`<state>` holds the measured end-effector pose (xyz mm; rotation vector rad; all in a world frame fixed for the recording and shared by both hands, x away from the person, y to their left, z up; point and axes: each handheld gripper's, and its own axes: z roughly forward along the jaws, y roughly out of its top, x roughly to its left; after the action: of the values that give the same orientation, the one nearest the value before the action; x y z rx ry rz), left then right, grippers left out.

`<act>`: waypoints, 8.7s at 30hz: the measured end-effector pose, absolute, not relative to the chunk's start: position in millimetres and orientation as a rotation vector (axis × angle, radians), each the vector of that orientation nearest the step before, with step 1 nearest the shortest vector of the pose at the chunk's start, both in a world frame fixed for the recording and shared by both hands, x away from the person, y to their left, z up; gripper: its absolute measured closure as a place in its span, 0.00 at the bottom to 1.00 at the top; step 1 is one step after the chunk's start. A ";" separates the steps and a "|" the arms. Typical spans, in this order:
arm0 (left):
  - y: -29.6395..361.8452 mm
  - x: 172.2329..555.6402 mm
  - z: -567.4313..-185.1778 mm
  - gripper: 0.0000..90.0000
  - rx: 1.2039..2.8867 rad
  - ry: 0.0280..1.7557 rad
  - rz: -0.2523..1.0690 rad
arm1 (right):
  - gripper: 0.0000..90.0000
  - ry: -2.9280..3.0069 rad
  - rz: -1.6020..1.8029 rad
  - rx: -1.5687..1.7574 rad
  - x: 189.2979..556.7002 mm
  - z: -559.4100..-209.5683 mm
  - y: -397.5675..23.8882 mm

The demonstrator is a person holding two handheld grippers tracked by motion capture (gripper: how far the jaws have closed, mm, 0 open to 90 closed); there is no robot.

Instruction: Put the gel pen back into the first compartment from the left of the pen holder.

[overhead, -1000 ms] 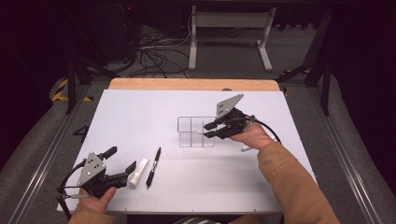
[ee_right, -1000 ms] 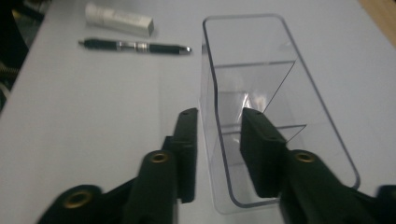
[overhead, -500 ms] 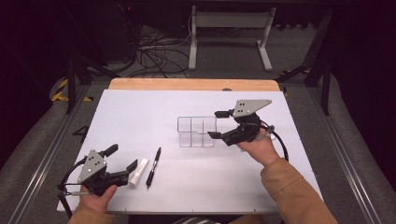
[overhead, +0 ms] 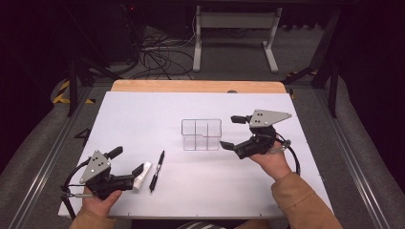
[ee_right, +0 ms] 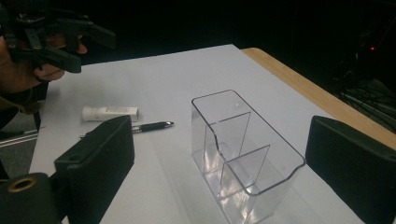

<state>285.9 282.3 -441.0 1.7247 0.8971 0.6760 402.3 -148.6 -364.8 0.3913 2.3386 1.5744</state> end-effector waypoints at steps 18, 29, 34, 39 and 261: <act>270.8 292.6 -428.4 0.11 1.791 0.882 0.663 | 0.04 2.190 1.577 0.524 363.7 -395.1 -199.1; 266.7 297.2 -422.8 0.12 1.798 0.868 0.641 | 0.01 2.139 1.591 0.567 355.3 -414.2 -211.8; 262.2 302.7 -420.5 0.14 1.848 0.900 0.619 | 0.01 2.133 1.565 0.584 352.6 -430.9 -217.6; 257.3 305.6 -417.5 0.15 1.857 0.897 0.590 | 0.01 2.146 1.515 0.600 353.8 -439.8 -218.3; 171.1 410.0 -359.1 0.89 1.720 0.916 0.436 | 0.10 2.188 1.412 0.615 350.3 -478.1 -209.8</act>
<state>410.0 171.1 -359.1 1.7202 0.9160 0.4359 350.3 -209.8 -478.1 0.6148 2.1879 1.4115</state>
